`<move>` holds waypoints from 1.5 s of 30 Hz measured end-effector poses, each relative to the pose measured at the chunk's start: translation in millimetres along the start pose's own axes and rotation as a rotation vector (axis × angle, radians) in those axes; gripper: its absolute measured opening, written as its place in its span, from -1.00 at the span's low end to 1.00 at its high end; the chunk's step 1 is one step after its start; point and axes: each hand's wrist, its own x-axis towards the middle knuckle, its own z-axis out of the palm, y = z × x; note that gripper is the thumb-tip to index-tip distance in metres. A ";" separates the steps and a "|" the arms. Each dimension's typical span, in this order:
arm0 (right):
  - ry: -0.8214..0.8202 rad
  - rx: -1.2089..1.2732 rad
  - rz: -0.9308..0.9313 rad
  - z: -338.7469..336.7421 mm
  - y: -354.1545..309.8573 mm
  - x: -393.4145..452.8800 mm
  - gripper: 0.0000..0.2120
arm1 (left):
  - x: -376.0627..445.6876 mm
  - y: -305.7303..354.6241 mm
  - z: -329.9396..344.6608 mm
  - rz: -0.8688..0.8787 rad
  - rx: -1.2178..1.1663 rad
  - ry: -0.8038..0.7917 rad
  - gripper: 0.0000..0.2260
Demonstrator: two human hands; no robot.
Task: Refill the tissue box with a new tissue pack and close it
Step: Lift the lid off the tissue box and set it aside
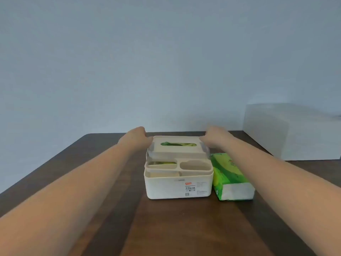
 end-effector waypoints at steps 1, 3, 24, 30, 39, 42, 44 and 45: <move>-0.049 -0.011 0.028 2.2 2.0 -5.1 -0.76 | -7.0 -3.4 -0.3 -0.019 -0.006 -0.034 -0.69; -0.118 -0.041 0.089 1.8 2.6 -14.4 -0.81 | -13.3 -6.6 0.5 -0.042 -0.019 -0.047 -0.62; 0.029 -0.023 -0.048 -17.6 -37.6 -26.0 -0.94 | -10.9 -17.4 -33.9 -0.075 -0.349 0.151 -0.88; -0.101 -0.027 -0.128 -4.5 -106.8 -24.9 -0.78 | -4.7 -79.3 -55.1 -0.175 -0.311 0.216 -0.96; -0.212 -0.066 -0.191 54.1 -182.8 -19.4 -0.85 | -4.1 -171.6 -49.8 -0.319 -0.202 0.184 -0.97; -0.203 -0.113 -0.224 70.4 -198.5 -18.6 -0.82 | -1.2 -194.3 -45.0 -0.344 -0.161 0.169 -0.98; -0.208 -0.164 -0.252 79.0 -206.2 -17.6 -0.86 | -0.1 -206.2 -41.1 -0.359 -0.138 0.157 -0.97; -0.210 -0.189 -0.259 84.2 -210.0 -17.4 -0.88 | -0.2 -212.0 -38.4 -0.365 -0.125 0.148 -0.97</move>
